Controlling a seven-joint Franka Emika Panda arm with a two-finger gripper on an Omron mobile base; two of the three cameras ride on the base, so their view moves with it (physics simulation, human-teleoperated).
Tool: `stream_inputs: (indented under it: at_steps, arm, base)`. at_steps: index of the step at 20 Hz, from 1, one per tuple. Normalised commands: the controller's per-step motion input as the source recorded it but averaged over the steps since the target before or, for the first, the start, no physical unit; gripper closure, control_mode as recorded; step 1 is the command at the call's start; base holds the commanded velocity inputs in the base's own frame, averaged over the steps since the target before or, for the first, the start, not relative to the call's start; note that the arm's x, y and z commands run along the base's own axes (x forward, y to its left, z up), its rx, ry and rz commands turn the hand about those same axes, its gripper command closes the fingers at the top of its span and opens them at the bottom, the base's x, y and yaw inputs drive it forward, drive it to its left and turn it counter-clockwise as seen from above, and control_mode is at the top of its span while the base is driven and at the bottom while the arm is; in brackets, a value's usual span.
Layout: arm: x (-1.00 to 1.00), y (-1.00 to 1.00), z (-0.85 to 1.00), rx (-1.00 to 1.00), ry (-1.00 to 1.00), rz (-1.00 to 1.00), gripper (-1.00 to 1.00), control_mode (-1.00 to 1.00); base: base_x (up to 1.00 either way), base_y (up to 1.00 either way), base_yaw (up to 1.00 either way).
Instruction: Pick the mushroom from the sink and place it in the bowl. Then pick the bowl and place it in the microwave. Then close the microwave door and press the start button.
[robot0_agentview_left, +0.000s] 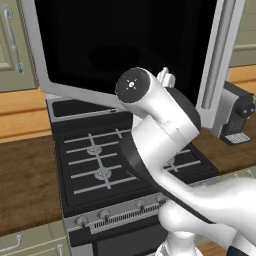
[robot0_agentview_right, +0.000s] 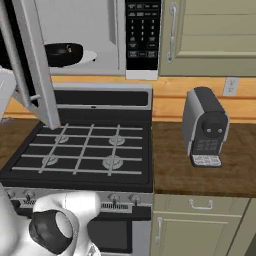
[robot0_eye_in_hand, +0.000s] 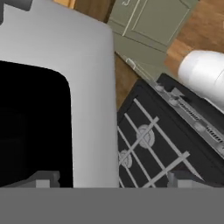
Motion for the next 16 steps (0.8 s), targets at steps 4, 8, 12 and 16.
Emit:
stream_inputs:
  at_steps: [4, 8, 12, 16]
  arm:
    - [1.0, -0.48, 0.0, 0.07, 0.01, 0.02, -1.0, -1.0]
    - [1.0, -0.32, 0.04, 0.06, 0.0, 0.09, -1.0, -1.0]
    - [1.0, -0.27, 0.07, 0.07, 0.0, 0.14, -1.0, -1.0]
    - [1.0, -0.03, 0.0, 0.01, 0.0, 0.17, -1.0, -1.0]
  base:
    - [0.0, 0.0, 0.0]
    - [0.0, 0.0, 0.0]
    - [0.0, 0.0, 0.0]
    - [0.0, 0.0, 0.0]
